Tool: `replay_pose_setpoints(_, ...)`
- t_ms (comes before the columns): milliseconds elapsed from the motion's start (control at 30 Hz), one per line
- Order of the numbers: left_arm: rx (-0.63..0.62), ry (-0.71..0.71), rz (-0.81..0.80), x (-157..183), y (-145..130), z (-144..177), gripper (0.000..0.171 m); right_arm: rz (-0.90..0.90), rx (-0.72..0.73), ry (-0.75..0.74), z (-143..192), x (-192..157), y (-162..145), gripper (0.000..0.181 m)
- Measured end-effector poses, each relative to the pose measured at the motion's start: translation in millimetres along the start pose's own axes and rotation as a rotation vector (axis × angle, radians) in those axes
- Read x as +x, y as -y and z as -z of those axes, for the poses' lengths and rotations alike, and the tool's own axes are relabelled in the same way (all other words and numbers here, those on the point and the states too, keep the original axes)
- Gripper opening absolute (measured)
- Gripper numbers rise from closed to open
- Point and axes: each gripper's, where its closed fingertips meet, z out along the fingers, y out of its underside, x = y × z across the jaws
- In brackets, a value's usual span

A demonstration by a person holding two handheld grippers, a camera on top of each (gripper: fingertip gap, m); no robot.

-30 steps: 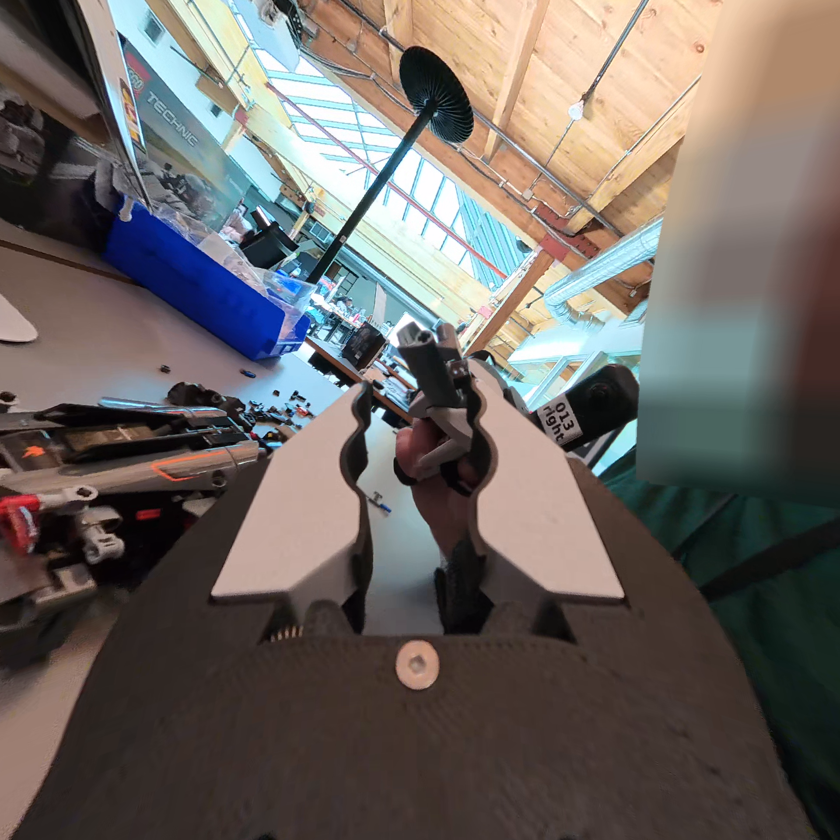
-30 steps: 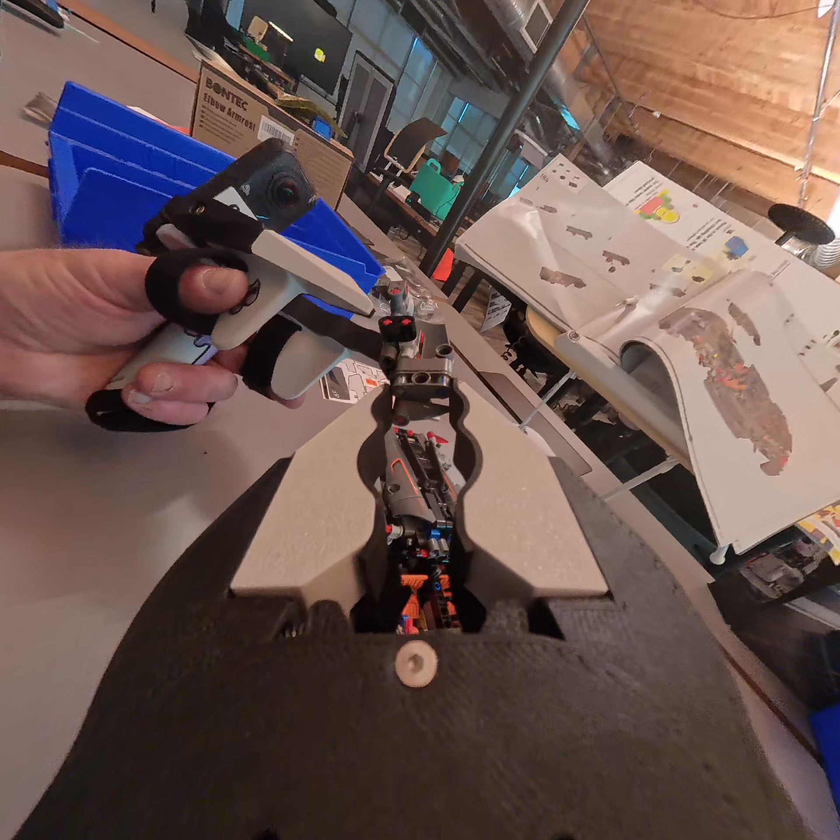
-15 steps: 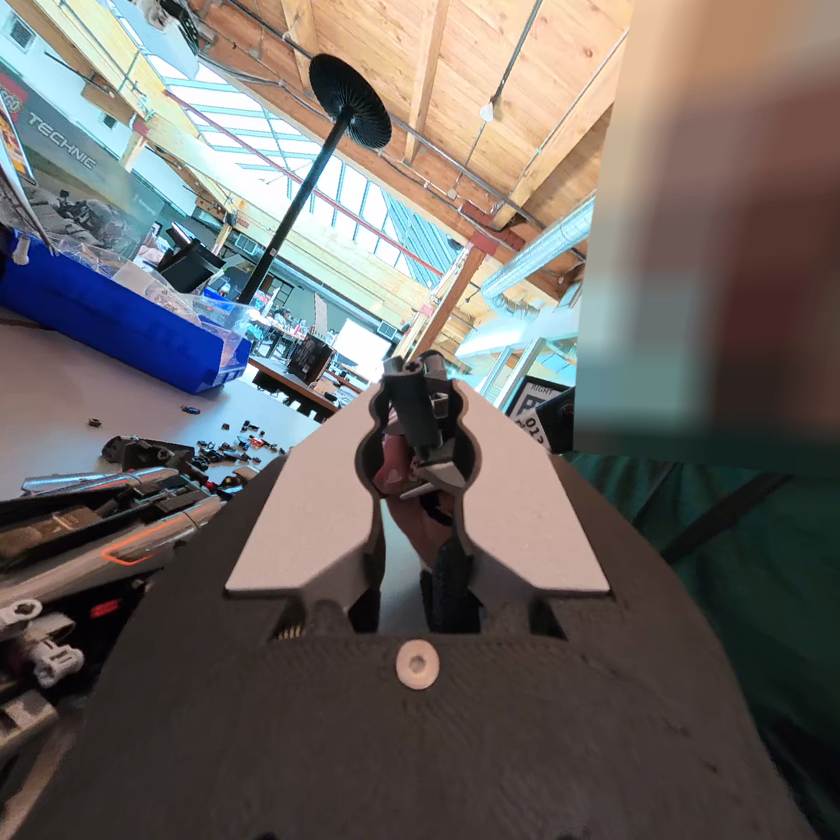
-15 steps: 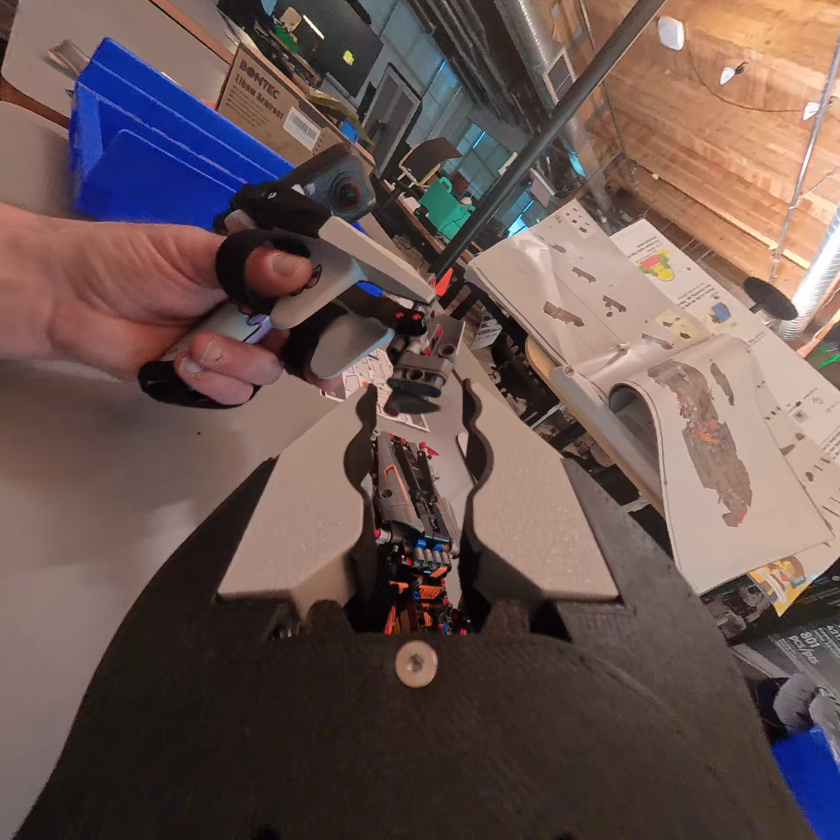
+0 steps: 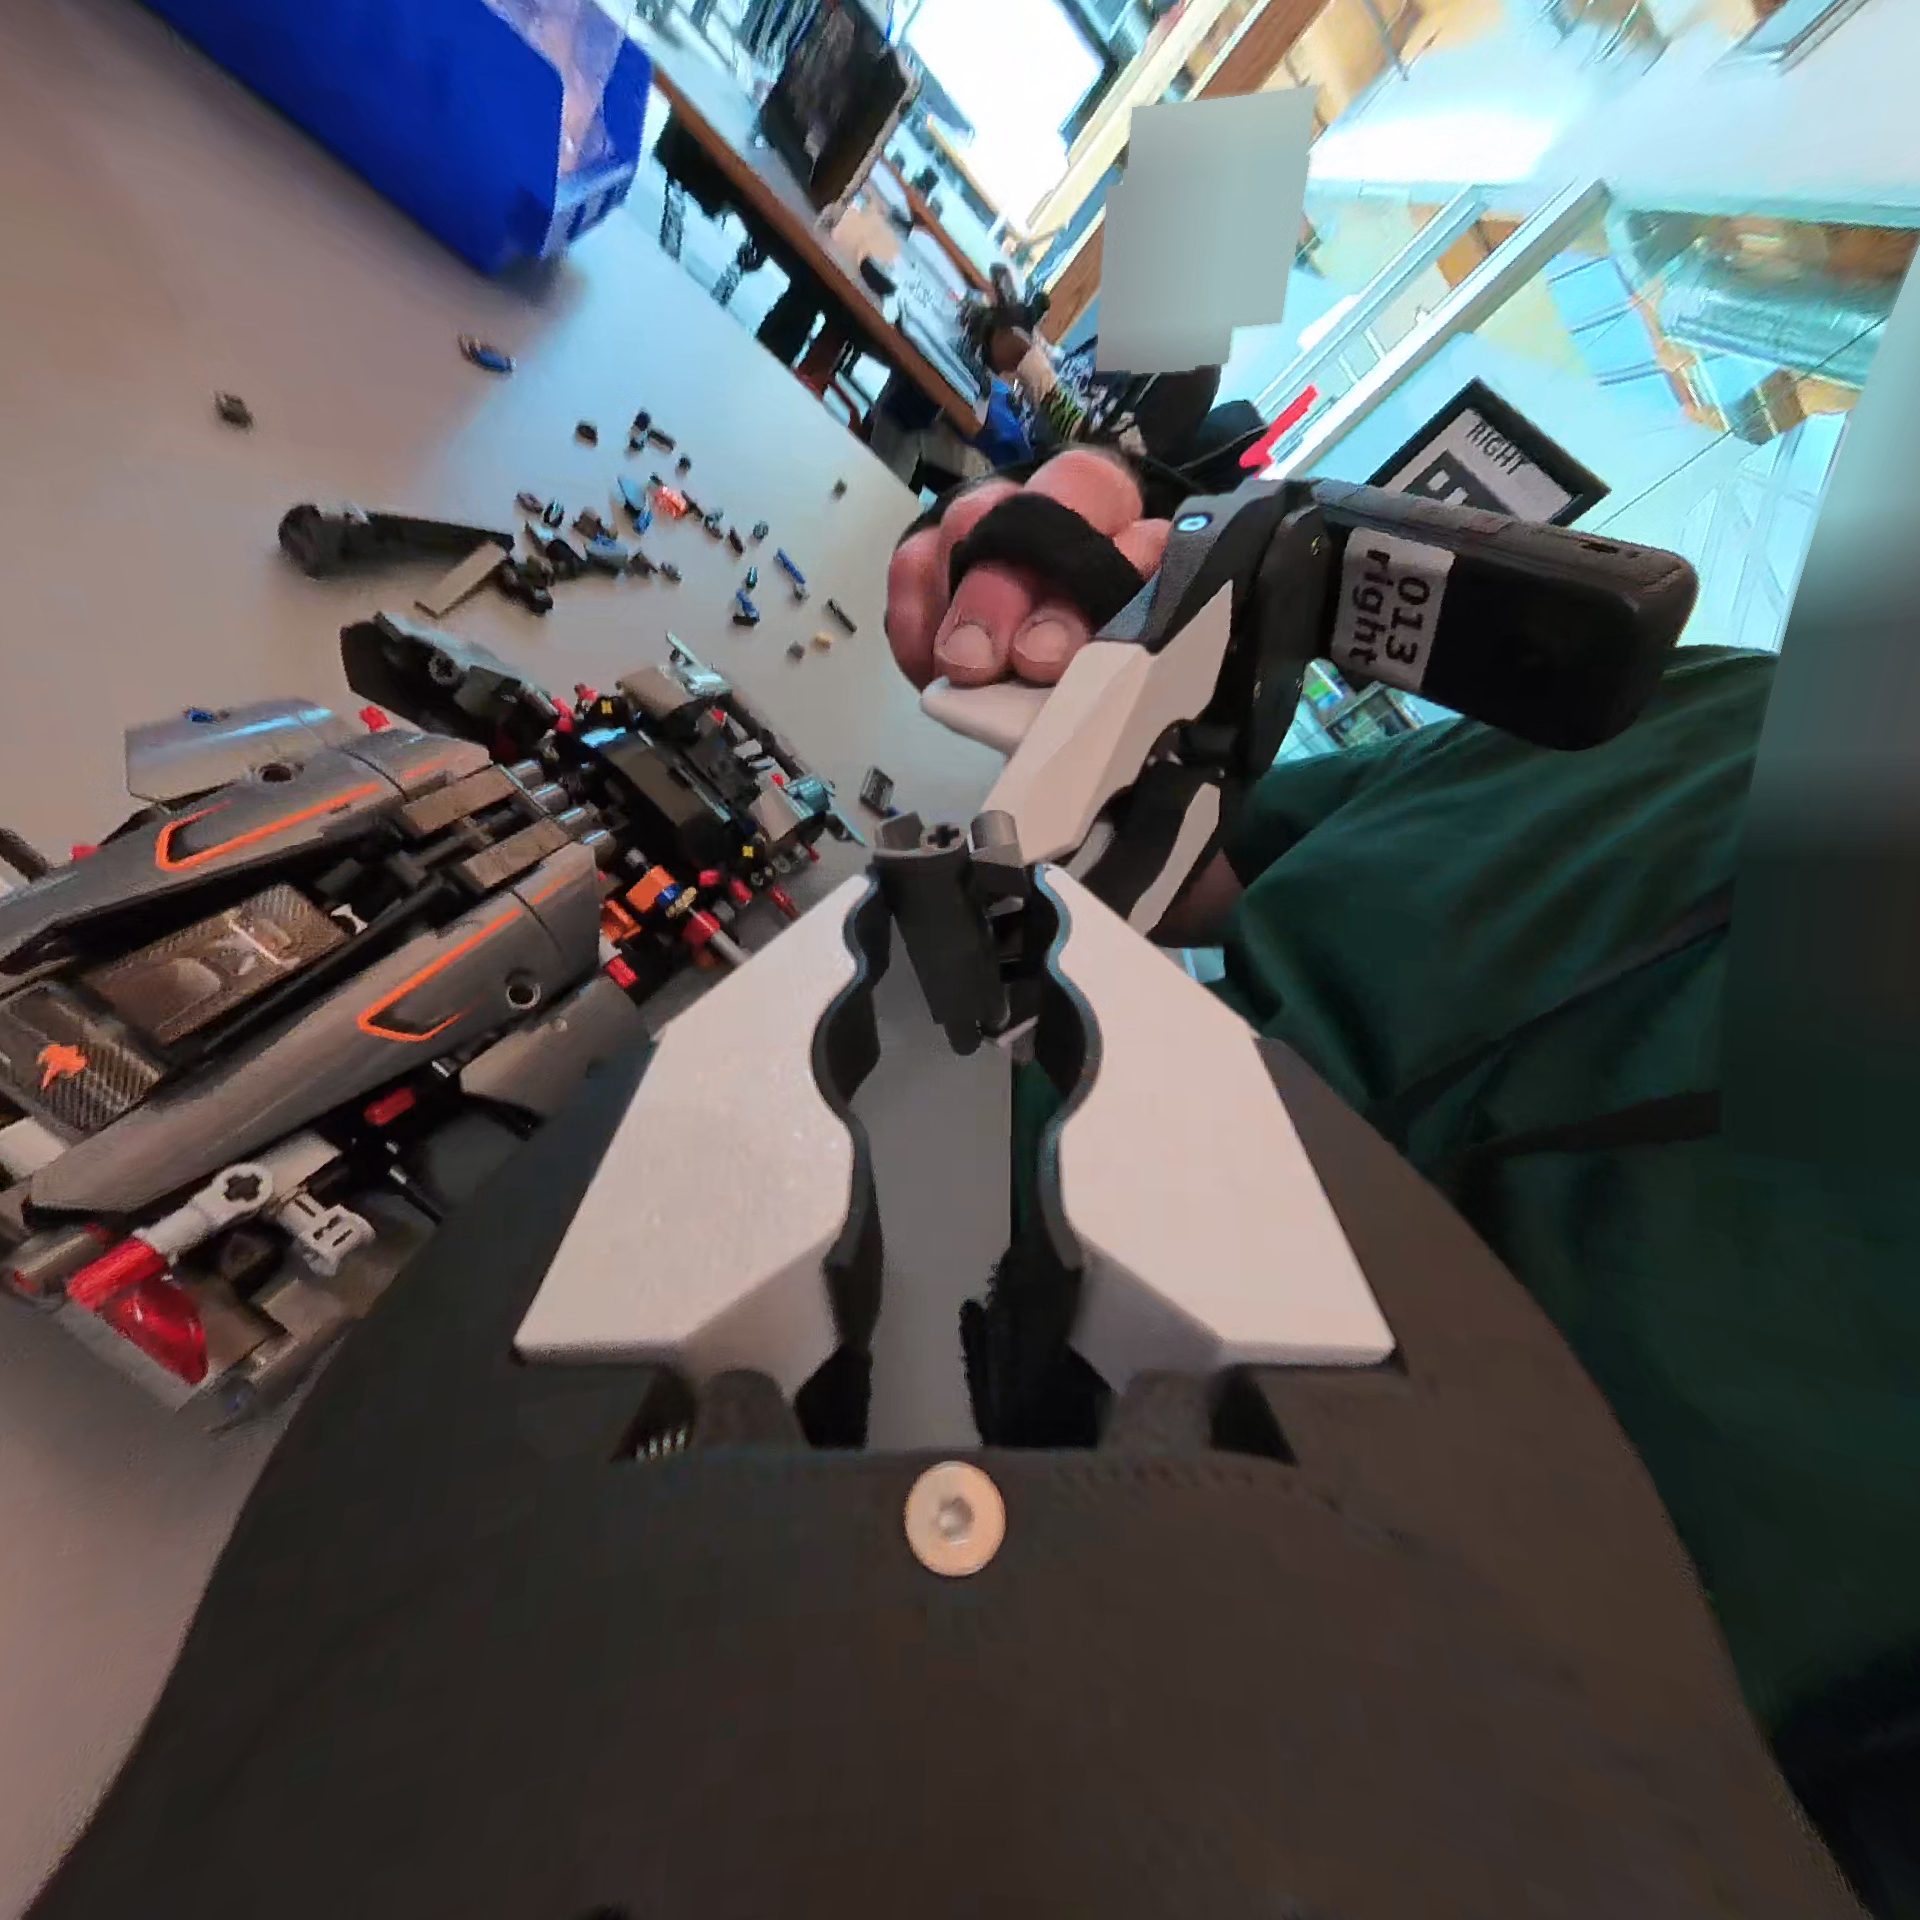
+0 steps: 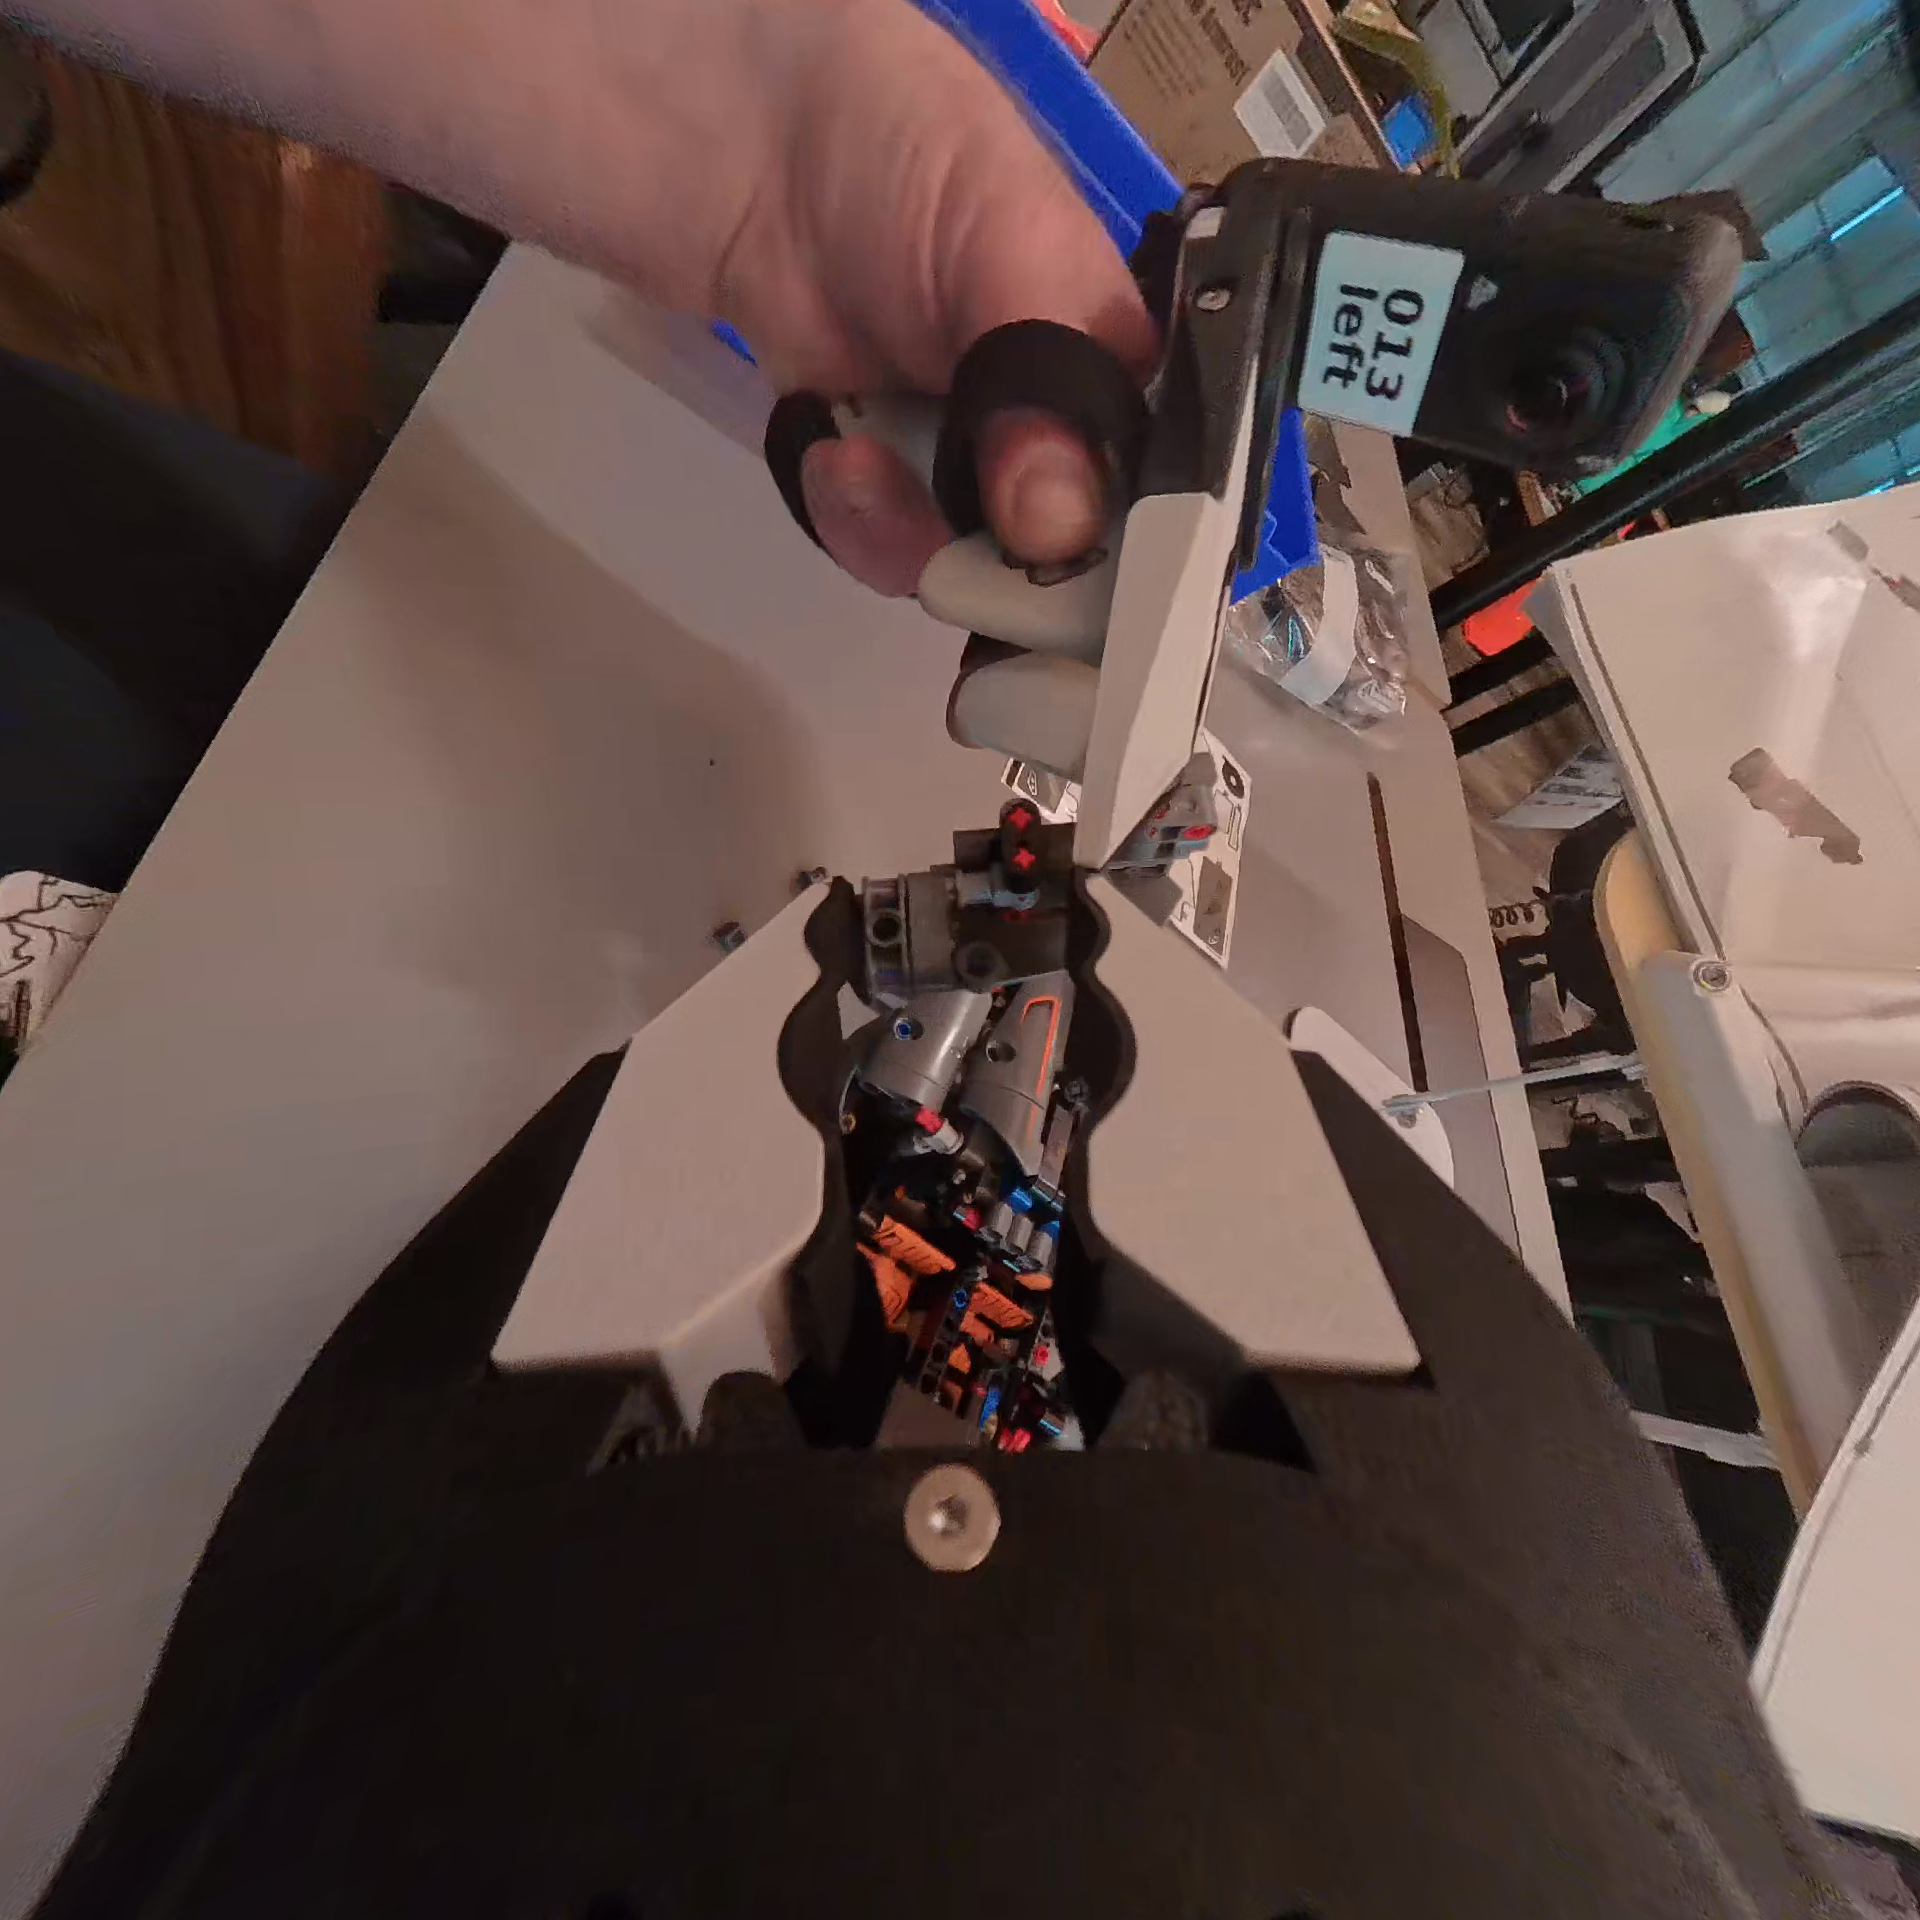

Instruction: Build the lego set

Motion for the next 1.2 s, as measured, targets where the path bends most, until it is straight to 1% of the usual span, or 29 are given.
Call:
replay_pose_setpoints(100,-0.066,0.01,0.049,-5,-1,1,0.023,-0.008,0.008,0.026,-2,0,-3,0.038)
replay_pose_setpoints(133,-0.079,0.011,0.061,-6,-1,1,0.023,-0.006,0.009,0.029,-3,0,-4,0.033)
replay_pose_setpoints(200,-0.111,0.025,0.087,-10,-2,-1,0.023,-0.023,0.006,0.04,-6,-2,-6,0.033)
replay_pose_setpoints(433,-0.128,0.011,0.15,-17,0,-4,0.023,-0.152,0.065,0.02,-8,1,-9,0.032)
replay_pose_setpoints(533,-0.127,0.008,0.154,-18,1,-5,0.023,-0.175,0.078,0.0,-8,2,-9,0.031)
replay_pose_setpoints(700,-0.128,0.025,0.155,-20,0,-5,0.023,-0.208,0.06,-0.005,-9,2,-12,0.03)
replay_pose_setpoints(767,-0.106,0.022,0.161,-20,3,-5,0.023,-0.212,0.055,-0.024,-10,4,-11,0.029)
replay_pose_setpoints(933,-0.096,0.043,0.16,-21,3,-5,0.023,-0.23,0.046,-0.029,-10,4,-12,0.028)
replay_pose_setpoints(1100,-0.073,0.045,0.153,-20,8,-4,0.023,-0.275,0.094,-0.038,-9,8,-10,0.028)
replay_pose_setpoints(1200,-0.03,0.04,0.135,-16,17,-4,0.024,-0.316,0.146,-0.056,-5,16,-6,0.027)
